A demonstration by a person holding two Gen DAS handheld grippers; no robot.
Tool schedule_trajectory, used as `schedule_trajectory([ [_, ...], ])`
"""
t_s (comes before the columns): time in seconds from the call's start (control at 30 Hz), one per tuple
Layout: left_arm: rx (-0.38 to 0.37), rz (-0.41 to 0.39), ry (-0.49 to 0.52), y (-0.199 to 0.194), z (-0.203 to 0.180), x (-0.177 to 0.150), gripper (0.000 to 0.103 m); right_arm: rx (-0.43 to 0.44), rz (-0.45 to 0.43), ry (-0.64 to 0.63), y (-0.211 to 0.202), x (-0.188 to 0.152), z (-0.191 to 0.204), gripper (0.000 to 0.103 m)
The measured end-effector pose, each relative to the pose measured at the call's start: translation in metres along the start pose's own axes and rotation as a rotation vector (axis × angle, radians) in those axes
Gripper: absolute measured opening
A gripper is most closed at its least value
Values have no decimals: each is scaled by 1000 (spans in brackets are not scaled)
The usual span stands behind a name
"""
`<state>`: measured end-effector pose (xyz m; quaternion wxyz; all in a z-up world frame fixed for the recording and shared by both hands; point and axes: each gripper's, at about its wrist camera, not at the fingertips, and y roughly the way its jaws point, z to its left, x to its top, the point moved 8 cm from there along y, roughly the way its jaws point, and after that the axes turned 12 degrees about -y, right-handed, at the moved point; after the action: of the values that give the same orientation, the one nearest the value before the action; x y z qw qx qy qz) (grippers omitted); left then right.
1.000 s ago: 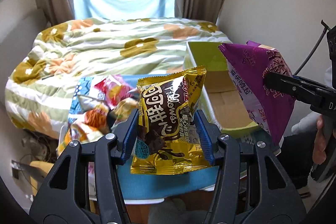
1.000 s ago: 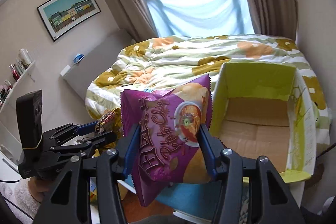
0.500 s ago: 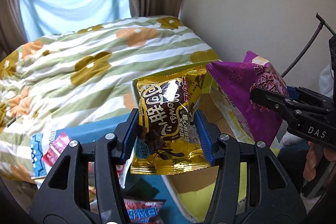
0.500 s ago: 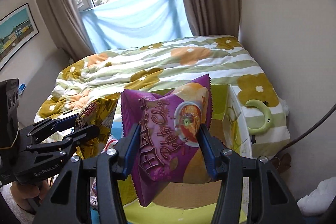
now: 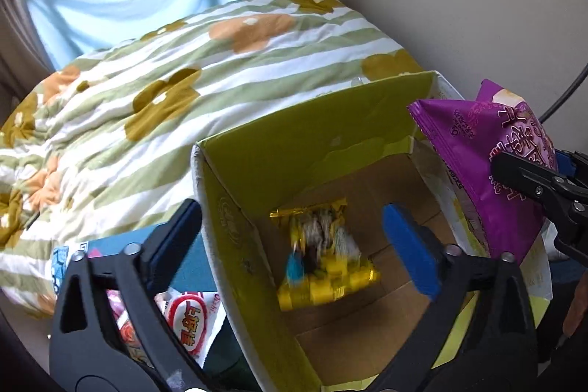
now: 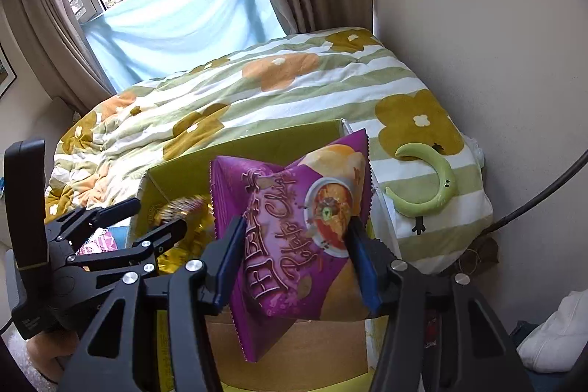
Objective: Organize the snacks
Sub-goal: 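Carry the gold bag with the left tool while the right tool carries the purple bag into the box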
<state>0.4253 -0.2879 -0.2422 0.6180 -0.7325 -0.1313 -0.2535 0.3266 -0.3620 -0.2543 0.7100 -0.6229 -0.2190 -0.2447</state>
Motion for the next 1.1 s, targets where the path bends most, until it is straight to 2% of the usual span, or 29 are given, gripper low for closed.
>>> schedule_trajectory([
  [0.17,72,18,-41,-7,15,-12,103,-11,1,-52,5,2,-7,53],
  [0.3,62,17,-101,-28,19,-27,103,42,59,-86,10,0,-5,53],
  [0.43,72,12,-155,-43,24,-39,103,118,63,-120,14,4,7,53],
  [0.8,121,16,-226,-39,31,-45,103,143,129,-214,66,5,26,53],
  [0.87,129,18,-234,-37,31,-44,103,145,128,-215,74,5,24,58],
  [0.9,132,19,-236,-36,31,-45,103,130,118,-219,75,5,22,76],
  [0.93,136,19,-237,-36,31,-45,103,125,104,-222,75,6,20,101],
  [1.1,141,26,-238,-33,28,-46,103,126,79,-237,69,5,14,103],
])
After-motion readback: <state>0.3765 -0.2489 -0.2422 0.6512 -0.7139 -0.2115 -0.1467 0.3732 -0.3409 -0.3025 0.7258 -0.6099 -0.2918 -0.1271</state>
